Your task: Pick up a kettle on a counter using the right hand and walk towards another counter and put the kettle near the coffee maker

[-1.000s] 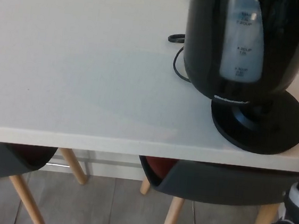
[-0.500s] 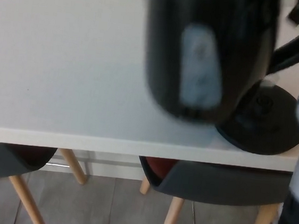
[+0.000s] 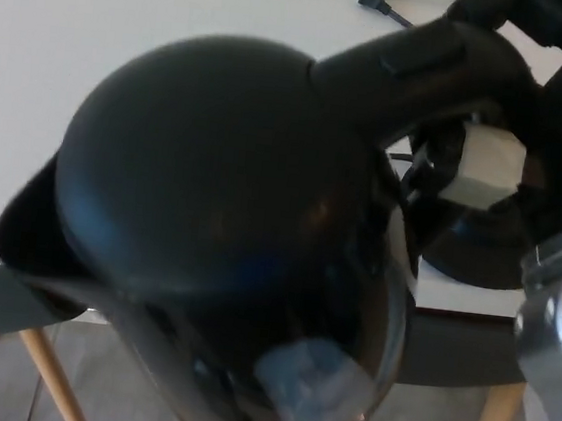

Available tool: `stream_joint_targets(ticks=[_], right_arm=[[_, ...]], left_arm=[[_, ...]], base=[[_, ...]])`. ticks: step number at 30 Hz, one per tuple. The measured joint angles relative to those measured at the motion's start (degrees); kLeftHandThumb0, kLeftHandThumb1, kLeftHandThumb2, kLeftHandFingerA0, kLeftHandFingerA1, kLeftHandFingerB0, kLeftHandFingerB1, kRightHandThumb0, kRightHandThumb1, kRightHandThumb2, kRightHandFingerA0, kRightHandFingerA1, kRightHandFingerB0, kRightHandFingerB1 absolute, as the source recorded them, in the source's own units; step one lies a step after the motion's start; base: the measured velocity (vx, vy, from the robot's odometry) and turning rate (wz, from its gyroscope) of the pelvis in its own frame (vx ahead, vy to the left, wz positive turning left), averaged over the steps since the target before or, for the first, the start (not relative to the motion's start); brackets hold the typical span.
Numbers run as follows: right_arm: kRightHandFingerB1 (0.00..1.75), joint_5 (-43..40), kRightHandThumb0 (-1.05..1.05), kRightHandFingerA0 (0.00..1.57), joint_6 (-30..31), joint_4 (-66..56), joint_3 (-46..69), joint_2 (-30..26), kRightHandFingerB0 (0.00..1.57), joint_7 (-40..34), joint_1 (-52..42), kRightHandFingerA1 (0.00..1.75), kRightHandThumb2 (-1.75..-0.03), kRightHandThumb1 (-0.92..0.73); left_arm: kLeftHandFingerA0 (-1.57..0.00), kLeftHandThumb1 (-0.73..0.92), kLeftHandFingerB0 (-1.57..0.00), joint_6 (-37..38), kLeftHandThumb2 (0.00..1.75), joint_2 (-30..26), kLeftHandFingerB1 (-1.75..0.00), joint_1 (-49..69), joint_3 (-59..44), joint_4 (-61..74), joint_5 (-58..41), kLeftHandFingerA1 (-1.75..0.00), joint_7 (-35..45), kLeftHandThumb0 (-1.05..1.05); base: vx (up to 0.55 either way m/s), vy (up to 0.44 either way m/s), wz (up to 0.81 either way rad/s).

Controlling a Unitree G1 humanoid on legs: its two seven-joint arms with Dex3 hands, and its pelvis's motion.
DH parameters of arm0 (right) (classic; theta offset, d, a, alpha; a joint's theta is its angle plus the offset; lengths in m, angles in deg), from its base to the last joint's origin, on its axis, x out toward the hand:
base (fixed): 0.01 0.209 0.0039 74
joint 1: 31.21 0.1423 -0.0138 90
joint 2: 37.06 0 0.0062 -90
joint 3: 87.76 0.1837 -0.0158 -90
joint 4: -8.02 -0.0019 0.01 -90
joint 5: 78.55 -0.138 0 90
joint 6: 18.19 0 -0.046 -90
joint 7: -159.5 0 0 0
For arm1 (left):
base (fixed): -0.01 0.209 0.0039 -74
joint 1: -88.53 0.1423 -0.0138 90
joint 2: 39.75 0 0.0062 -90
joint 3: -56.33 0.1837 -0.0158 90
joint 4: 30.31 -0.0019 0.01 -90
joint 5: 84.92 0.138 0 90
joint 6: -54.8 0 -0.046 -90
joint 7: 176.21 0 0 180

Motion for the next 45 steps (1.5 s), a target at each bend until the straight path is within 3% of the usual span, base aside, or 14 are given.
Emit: stream_joint_targets(ticks=[7, 8, 16, 20, 30, 34, 45], right_arm=[[1.64, -1.89, -0.19, 1.02, 5.45, -2.07, 6.59, 1.69, 0.75, 2.19, 0.69, 1.75, -1.40, -0.42], [1.64, -2.32, -0.21, 1.04, 6.12, -2.32, 7.72, 2.41, 0.73, 2.45, 1.32, 1.75, -1.38, -0.45], [1.65, -4.28, -0.21, 1.03, 10.25, -5.22, 13.80, 2.57, 0.71, 2.91, 1.63, 1.75, -1.38, -0.46], [1.61, -6.93, -0.23, 1.05, 10.24, -6.17, 14.00, 2.63, 0.77, 2.91, 1.17, 1.75, -1.41, -0.42], [1.63, -17.22, -0.23, 1.04, 7.61, -6.40, 9.39, 3.61, 0.75, -0.37, -8.00, 1.75, -1.41, -0.43], [1.60, -20.99, -0.25, 1.04, 5.83, -6.42, 9.38, 3.26, 0.76, -2.93, -8.87, 1.75, -1.40, -0.45], [1.63, -29.74, -0.26, 1.04, 1.58, -6.56, 9.31, 1.07, 0.76, -8.65, -14.61, 1.75, -1.41, -0.41]], left_arm=[[-1.08, 0.29, -1.02, -0.01, 1.41, 0.39, -1.02, 0.82, 0.20, 0.53, -0.01, -1.19, -0.08, -0.17], [-1.06, 0.25, -1.01, 0.02, 1.49, 0.41, -1.00, 0.69, 0.27, 0.52, -0.02, -1.25, 0.01, -0.14], [-1.04, 0.21, -1.03, 0.02, 1.54, 1.19, -1.00, 1.25, 0.04, 0.23, -0.50, -1.23, 1.53, -0.12], [-1.04, 0.21, -1.02, 0.02, 1.56, 1.27, -1.00, 1.48, 0.05, 0.86, -0.50, -1.23, 1.65, -0.10], [-1.07, 0.23, -1.02, 0.00, 1.51, 0.81, -1.00, 1.22, -0.92, 0.65, -0.81, -1.24, 1.64, -0.12], [-1.12, 0.23, -1.02, 0.01, 1.49, 0.77, -0.98, 0.60, -1.06, -0.17, -0.82, -1.20, 1.57, -0.13], [-1.04, 0.22, -0.99, 0.35, 1.54, 1.01, -0.97, -0.37, -0.93, -1.99, -0.54, -1.21, 1.28, -0.10]], base=[[0.00, 0.000, 0.03], [0.00, 0.000, 0.23], [-0.10, 0.045, -0.05], [-0.06, 0.220, -0.14], [-0.11, 0.175, -0.08], [-0.14, -0.048, -0.21], [-0.13, -0.135, -0.31]])
